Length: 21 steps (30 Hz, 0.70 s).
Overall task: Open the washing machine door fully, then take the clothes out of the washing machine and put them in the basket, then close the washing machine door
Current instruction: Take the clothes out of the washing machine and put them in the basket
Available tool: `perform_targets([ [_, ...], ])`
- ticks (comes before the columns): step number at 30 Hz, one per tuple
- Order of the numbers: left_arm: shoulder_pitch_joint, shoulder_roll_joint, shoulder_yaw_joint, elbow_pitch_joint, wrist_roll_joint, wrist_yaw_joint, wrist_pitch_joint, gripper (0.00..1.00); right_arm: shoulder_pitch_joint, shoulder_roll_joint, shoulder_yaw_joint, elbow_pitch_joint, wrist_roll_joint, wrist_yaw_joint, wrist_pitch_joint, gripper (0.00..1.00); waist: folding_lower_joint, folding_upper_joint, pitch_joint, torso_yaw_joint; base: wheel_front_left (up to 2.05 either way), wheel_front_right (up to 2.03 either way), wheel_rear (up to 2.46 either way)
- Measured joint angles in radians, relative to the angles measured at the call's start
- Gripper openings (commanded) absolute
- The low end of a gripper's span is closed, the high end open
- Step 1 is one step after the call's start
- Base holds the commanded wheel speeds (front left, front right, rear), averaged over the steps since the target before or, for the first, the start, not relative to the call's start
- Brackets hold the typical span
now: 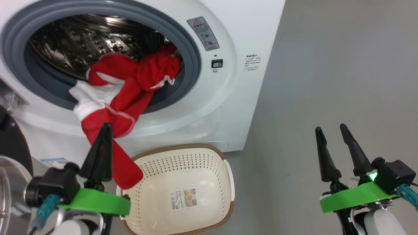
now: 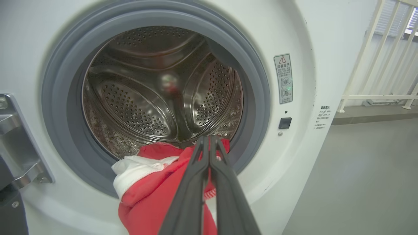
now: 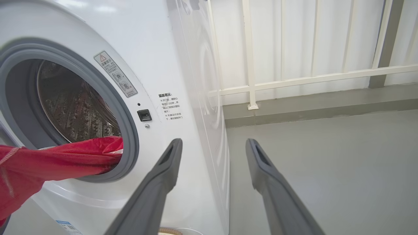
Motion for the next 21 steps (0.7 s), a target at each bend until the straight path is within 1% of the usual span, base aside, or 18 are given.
perform_targets([
  [10, 0.141, -0.004, -0.011, -0.16, -0.007, 0.041, 0.066, 0.0, 0.012, 0.0, -0.011, -0.002, 0.0, 0.0, 0.0, 1.0, 0.0, 0.0, -0.031, 0.012, 0.0, 0.0, 0.0],
  [15, 0.176, -0.004, -0.015, -0.227, -0.007, 0.057, 0.092, 0.0, 0.029, 0.001, -0.013, -0.004, 0.0, 0.0, 0.0, 1.0, 0.0, 0.0, -0.029, 0.017, 0.0, 0.0, 0.0],
  [18, 0.176, -0.004, -0.023, -0.239, -0.018, 0.057, 0.108, 0.0, 0.029, 0.001, -0.013, -0.004, 0.0, 0.0, 0.0, 1.0, 0.0, 0.0, -0.024, 0.019, 0.0, 0.0, 0.0],
  [21, 0.172, -0.005, -0.031, -0.205, -0.032, 0.055, 0.113, 0.0, 0.029, 0.001, -0.012, -0.004, 0.0, 0.0, 0.0, 1.0, 0.0, 0.0, -0.016, 0.02, 0.0, 0.0, 0.0],
])
